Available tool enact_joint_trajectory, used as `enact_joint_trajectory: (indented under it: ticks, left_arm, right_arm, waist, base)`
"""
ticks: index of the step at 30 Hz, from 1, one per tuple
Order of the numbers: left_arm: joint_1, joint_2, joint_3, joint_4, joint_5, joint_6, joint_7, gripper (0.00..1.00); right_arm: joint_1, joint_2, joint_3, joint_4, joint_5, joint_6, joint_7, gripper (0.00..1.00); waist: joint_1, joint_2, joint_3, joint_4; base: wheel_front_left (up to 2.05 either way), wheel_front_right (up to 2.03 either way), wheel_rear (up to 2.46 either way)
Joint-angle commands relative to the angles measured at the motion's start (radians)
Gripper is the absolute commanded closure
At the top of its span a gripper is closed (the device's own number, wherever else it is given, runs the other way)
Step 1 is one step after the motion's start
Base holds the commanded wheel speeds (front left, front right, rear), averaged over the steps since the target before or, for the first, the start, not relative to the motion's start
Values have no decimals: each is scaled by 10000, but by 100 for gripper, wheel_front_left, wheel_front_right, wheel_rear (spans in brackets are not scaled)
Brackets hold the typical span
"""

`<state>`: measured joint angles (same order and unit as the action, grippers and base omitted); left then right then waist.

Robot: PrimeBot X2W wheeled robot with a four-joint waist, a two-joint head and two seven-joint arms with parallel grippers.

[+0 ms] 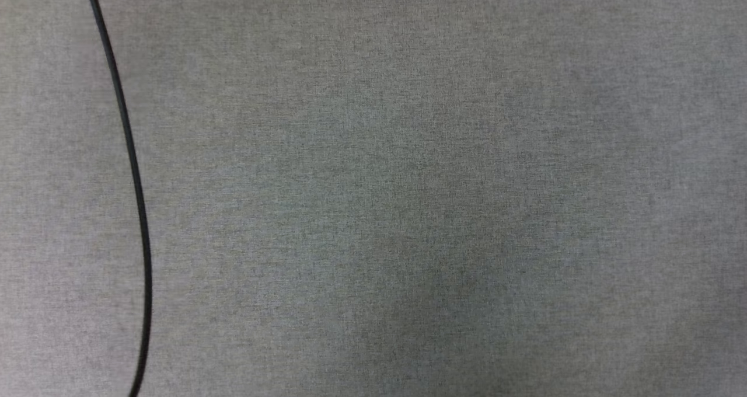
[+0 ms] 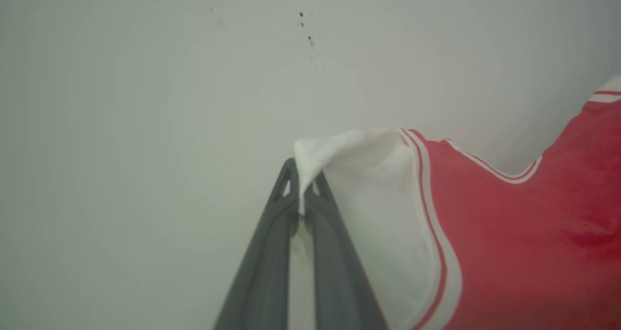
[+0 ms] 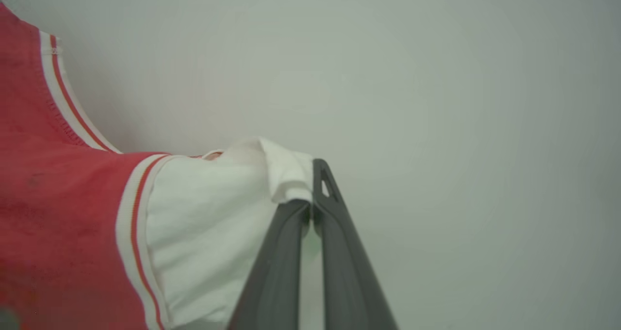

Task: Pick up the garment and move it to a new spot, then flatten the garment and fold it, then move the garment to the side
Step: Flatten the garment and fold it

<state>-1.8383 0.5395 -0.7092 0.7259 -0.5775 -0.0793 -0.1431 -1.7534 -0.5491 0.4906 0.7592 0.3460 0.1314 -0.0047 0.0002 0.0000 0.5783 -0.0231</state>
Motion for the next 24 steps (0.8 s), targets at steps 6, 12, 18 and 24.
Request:
enact_joint_trajectory:
  ticks: [6,12,18,24]
  left_arm:
    - [1685,-150,-244,121,-251,-195,-845,100]
    - [3942,-100,-243,-447,-550,38,-1164,100]
    - [6895,272,-67,-1826,-915,679,-1225,100]
    - [10006,747,222,-3420,-1309,1466,-1239,100]
  right_arm:
    - [1341,71,889,492,686,-14,-1029,100]
    - [3292,225,1372,595,1470,-15,-1941,100]
    - [5660,242,1645,117,1929,-15,-2367,100]
    - [8057,267,1673,-628,2213,-15,-2490,100]
  waist:
    - [-2,0,-347,125]
    - [-2,0,-1056,151]
    - [-2,0,-2026,113]
    - [-2,0,-3197,-5]
  base:
    - [0,0,0]
    - [0,0,0]
    - [0,0,0]
    - [0,0,0]
